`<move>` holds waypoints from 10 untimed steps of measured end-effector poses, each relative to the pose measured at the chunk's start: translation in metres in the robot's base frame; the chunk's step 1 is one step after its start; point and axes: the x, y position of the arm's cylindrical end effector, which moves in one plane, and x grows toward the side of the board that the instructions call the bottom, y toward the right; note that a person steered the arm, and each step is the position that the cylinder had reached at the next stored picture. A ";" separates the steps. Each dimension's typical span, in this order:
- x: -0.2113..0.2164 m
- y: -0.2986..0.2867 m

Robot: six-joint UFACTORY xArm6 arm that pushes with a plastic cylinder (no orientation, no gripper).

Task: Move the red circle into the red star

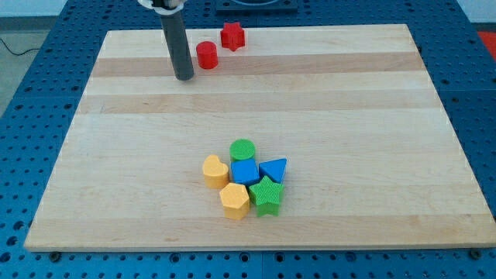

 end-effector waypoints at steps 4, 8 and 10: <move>-0.021 0.044; -0.028 0.069; -0.012 0.115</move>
